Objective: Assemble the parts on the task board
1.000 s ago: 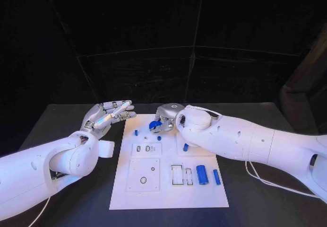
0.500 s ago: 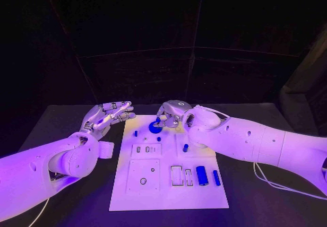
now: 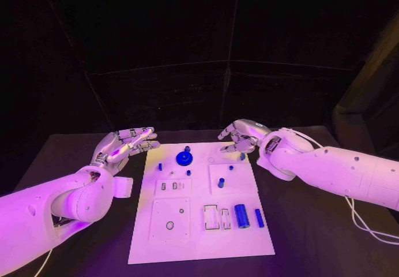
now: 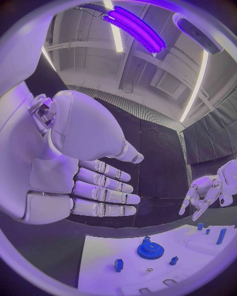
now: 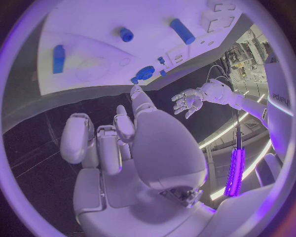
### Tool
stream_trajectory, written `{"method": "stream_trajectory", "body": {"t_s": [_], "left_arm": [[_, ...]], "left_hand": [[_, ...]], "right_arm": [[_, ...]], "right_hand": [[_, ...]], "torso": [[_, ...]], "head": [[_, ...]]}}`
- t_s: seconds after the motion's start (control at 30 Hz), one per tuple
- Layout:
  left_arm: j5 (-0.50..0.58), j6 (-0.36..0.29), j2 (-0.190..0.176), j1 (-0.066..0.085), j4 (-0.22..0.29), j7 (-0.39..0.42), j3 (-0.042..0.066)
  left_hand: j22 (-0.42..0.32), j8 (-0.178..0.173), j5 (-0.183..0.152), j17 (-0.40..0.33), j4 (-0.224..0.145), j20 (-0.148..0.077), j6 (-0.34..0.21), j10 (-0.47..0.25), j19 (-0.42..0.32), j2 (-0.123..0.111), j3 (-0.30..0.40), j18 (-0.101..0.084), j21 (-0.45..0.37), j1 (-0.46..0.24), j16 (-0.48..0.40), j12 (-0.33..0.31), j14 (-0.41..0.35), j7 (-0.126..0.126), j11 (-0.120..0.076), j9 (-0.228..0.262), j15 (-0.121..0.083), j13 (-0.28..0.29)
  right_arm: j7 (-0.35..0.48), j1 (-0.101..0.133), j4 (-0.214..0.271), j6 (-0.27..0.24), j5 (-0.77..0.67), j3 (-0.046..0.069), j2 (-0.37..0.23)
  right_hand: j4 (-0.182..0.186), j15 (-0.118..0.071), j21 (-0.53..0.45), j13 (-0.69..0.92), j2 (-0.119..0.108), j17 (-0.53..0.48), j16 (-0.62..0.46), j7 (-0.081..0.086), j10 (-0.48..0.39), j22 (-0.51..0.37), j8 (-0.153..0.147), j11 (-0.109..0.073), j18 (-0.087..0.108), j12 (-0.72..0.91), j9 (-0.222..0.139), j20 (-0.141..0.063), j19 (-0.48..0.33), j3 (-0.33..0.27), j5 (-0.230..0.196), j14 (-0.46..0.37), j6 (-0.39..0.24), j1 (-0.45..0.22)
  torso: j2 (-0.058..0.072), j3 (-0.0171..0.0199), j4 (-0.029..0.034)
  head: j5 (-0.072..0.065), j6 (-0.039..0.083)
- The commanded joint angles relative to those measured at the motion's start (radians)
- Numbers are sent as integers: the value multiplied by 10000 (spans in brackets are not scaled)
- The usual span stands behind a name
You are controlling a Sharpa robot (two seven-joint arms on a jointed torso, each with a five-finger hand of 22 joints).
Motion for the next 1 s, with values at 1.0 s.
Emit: {"method": "stream_trajectory", "body": {"t_s": [1.0], "left_arm": [[-56, 282, 158, 16, -186, -14, 7]], "left_hand": [[-19, -24, -20, -8, -198, 3, 4, 12, 105, 67, 76, 149, -96, 118, -76, -17, 90, 182, -37, 5, 12, -3]], "right_arm": [[1538, -309, -1230, 1342, 2002, -12, -656]], "right_hand": [[-57, -42, -59, -216, -185, 1465, -12, 37, -143, -44, -95, -37, -78, -281, -52, -58, -28, -165, 158, 801, -112, -187]], "torso": [[-3, -1, -23]], "head": [[-267, -112]]}}
